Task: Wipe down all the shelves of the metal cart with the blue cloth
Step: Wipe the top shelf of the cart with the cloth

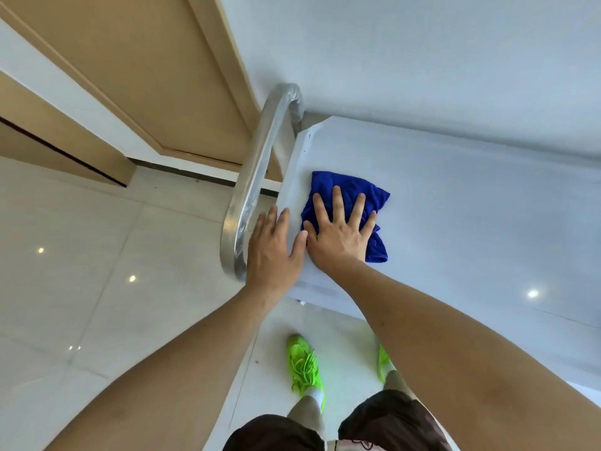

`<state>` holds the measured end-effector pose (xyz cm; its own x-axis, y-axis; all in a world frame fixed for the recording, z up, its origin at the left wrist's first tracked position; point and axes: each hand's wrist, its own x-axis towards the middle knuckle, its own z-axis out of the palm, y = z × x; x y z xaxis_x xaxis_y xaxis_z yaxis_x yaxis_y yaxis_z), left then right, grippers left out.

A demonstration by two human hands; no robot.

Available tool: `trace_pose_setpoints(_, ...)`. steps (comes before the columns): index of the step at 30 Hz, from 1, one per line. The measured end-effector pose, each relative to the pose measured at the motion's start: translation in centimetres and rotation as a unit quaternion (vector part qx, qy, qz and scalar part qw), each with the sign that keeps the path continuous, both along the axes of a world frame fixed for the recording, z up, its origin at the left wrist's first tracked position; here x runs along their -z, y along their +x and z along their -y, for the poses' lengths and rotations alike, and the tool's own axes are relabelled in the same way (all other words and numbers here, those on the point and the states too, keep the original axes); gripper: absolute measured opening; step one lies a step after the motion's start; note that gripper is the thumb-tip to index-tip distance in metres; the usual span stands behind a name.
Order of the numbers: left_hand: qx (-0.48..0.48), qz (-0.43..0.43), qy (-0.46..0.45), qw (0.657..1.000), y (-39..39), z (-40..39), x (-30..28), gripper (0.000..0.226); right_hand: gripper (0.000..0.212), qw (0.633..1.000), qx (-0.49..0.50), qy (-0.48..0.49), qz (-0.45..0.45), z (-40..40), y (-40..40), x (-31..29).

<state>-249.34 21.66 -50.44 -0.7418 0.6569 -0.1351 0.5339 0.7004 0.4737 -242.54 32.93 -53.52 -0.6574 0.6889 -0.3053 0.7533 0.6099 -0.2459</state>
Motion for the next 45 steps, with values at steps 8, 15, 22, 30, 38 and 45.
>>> trace_pose_setpoints(8,-0.03,0.019,0.024,0.999,-0.5,-0.8,-1.1,0.06,0.089,0.995,-0.094,0.012,0.007,5.0,0.9,0.1)
trace_pose_setpoints(15,0.051,0.003,-0.022,0.998,2.2,-3.1,-0.5,0.062,0.063,0.997,-0.076,0.002,-0.031,3.1,7.3,-0.4)
trace_pose_setpoints(22,0.12,-0.016,-0.04,0.992,9.3,-7.5,-0.7,0.06,0.06,1.0,0.021,0.002,-0.016,-4.1,17.1,0.0)
trace_pose_setpoints(30,0.212,-0.016,-0.071,0.975,20.8,-14.7,0.2,0.06,0.061,0.994,0.106,0.013,-0.007,-12.6,29.2,0.6)
trace_pose_setpoints(38,0.3,-0.045,-0.117,0.946,29.8,-19.8,0.6,0.058,0.061,0.983,0.18,0.025,0.003,-17.2,39.1,0.7)
trace_pose_setpoints(45,0.323,-0.07,-0.168,0.929,31.2,-20.0,1.1,0.066,0.061,0.971,0.236,0.032,0.024,-15.7,43.8,0.5)
